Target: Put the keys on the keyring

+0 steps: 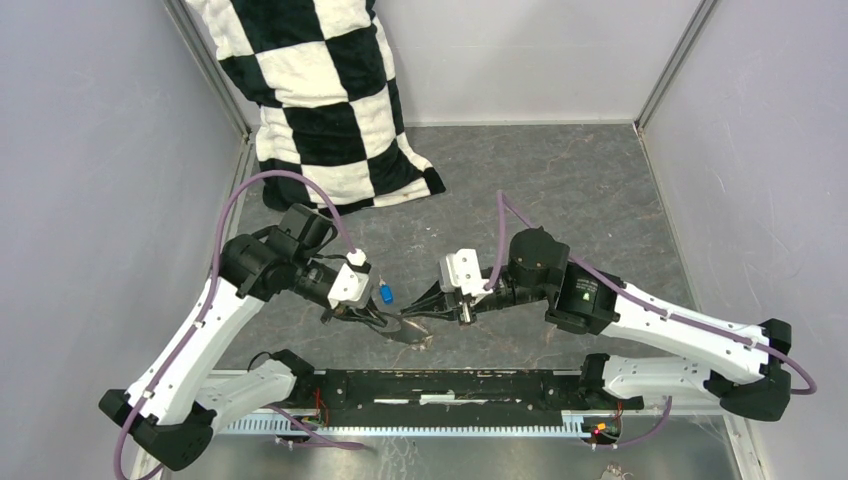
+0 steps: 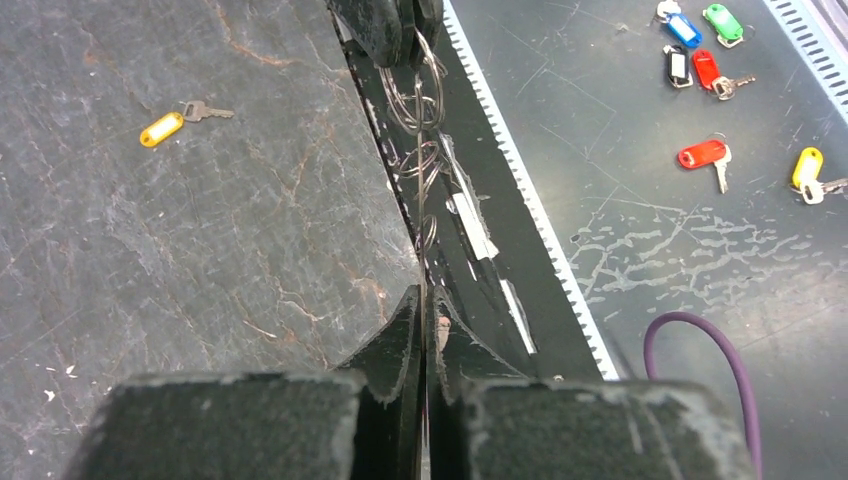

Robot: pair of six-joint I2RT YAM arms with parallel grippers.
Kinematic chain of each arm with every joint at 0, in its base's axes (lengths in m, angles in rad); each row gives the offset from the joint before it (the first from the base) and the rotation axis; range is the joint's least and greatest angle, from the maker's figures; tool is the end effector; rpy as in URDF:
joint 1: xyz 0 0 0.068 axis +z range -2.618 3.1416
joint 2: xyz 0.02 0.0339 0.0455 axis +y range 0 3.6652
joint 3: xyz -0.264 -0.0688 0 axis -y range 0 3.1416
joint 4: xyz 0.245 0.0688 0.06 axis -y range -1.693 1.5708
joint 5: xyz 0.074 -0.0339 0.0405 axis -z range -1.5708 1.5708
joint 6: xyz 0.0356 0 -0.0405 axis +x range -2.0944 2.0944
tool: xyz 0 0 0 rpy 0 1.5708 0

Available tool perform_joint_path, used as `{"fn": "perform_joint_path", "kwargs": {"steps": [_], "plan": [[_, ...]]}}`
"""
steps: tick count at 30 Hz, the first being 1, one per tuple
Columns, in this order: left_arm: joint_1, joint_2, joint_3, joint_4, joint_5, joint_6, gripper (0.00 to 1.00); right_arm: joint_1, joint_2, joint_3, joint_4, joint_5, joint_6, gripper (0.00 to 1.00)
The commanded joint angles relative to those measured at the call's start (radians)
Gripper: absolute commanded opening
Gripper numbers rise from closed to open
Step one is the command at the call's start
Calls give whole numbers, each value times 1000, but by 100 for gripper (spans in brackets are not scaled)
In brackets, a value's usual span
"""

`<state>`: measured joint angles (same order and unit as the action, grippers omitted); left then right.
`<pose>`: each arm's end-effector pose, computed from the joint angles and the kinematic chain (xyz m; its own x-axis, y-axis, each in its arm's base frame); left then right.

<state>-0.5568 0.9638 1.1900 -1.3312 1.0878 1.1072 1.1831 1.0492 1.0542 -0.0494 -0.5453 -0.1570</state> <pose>0.0983 -0.0983 0.3629 0.1824 0.3758 -0.9086 0.9392 -0.3400 0.0479 0.0727 0.2268 0.3990 0.1378 -0.0161 -0.9903 -0.9779 -0.1610 -0.1335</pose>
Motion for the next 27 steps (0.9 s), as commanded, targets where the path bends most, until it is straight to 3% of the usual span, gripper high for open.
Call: {"fn": "perform_joint_path", "kwargs": {"steps": [1, 10, 20, 27], "plan": [[1, 18, 58, -64, 35, 71, 2, 3, 36, 125, -164, 18, -115, 1], [1, 65, 101, -134, -3, 83, 2, 5, 129, 264, -398, 34, -219, 1], [1, 64, 102, -134, -19, 132, 2, 53, 229, 409, -620, 151, -302, 1], [1, 56, 105, -134, -38, 214, 2, 83, 221, 384, -561, 141, -298, 19]]}}
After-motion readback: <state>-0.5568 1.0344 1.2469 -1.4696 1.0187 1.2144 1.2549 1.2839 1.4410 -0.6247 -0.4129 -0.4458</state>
